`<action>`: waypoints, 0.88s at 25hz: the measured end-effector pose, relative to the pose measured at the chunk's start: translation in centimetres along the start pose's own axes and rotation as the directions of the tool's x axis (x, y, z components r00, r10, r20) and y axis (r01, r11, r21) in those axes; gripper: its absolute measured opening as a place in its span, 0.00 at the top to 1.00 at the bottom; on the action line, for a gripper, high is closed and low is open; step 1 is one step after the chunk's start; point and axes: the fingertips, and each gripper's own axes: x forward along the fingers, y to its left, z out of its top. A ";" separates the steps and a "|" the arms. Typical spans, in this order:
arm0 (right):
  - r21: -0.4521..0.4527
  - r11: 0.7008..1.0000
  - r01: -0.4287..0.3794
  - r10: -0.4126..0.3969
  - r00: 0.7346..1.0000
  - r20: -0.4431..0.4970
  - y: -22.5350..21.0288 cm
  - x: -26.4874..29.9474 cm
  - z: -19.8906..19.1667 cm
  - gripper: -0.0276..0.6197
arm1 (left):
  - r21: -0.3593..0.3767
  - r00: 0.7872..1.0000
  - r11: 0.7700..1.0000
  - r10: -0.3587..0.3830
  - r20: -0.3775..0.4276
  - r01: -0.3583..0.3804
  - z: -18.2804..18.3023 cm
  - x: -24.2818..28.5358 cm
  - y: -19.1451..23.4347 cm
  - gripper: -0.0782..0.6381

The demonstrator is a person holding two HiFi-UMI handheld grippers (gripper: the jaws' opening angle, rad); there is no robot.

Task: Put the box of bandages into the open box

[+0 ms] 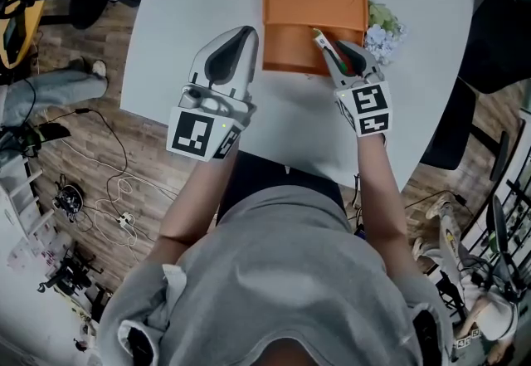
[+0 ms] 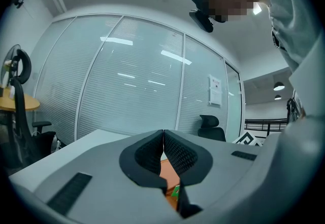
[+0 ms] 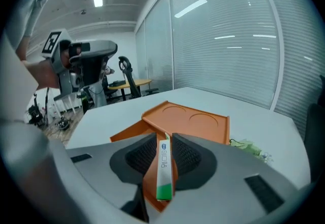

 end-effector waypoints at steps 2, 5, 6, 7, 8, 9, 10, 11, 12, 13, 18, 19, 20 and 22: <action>0.049 0.999 -0.008 0.006 0.999 0.049 -0.1 -1.1 1.3 0.79 | 0.002 1.000 1.000 -0.005 0.013 0.005 0.7 -0.1 -0.3 0.86; 0.094 0.996 -0.005 -0.007 0.991 0.133 -0.5 -3.0 3.7 0.83 | 0.007 1.000 1.000 -0.011 0.028 0.011 1.6 -0.2 -0.7 0.86; 0.106 0.994 -0.001 -0.017 0.986 0.163 -0.7 -3.8 4.6 0.84 | 0.010 0.999 1.000 -0.012 0.032 0.012 1.9 -0.2 -0.7 0.86; 0.116 0.993 0.005 -0.028 0.981 0.195 -0.9 -4.6 5.6 0.84 | 0.012 0.999 1.000 -0.013 0.036 0.013 2.3 -0.2 -0.8 0.86; 0.125 0.992 0.011 -0.039 0.973 0.227 -1.1 -5.5 6.6 0.85 | 0.014 0.999 1.000 -0.015 0.040 0.014 2.7 -0.3 -0.9 0.86; 0.133 0.991 0.014 -0.049 0.964 0.260 -1.3 -6.4 7.7 0.85 | 0.015 0.999 1.000 -0.017 0.043 0.016 3.1 -0.3 -1.0 0.86; 0.140 0.990 0.015 -0.056 0.955 0.292 -1.3 -7.4 8.7 0.86 | 0.015 0.999 1.000 -0.020 0.045 0.020 3.6 -0.4 -1.1 0.86; 0.146 0.989 0.012 -0.059 0.945 0.322 -1.3 -8.4 9.7 0.86 | 0.015 0.999 1.000 -0.025 0.046 0.024 4.0 -0.6 -1.3 0.86; 0.152 0.988 0.006 -0.060 0.934 0.351 -1.1 -9.5 10.6 0.86 | 0.016 0.998 0.999 -0.030 0.047 0.029 4.4 -0.8 -1.5 0.86; 0.158 0.988 0.001 -0.062 0.924 0.378 -1.0 -10.6 11.3 0.86 | 0.019 0.998 0.999 -0.033 0.050 0.032 4.9 -1.1 -1.7 0.86; 0.152 0.988 0.027 -0.100 0.861 0.498 -0.6 -15.8 14.9 0.87 | 0.045 0.996 0.999 -0.031 0.087 0.027 7.1 -2.2 -2.1 0.86; 0.160 0.987 0.030 -0.110 0.846 0.521 -0.6 -16.8 15.6 0.87 | 0.052 0.995 0.998 -0.031 0.093 0.026 7.5 -2.4 -2.2 0.86; 0.170 0.985 0.031 -0.120 0.831 0.543 -0.5 -17.8 16.2 0.87 | 0.058 0.995 0.998 -0.030 0.097 0.025 7.9 -2.6 -2.2 0.86; 0.180 0.983 0.040 -0.139 0.804 0.578 -0.2 -19.7 17.3 0.87 | 0.069 0.994 0.997 -0.028 0.107 0.020 8.8 -3.2 -2.2 0.86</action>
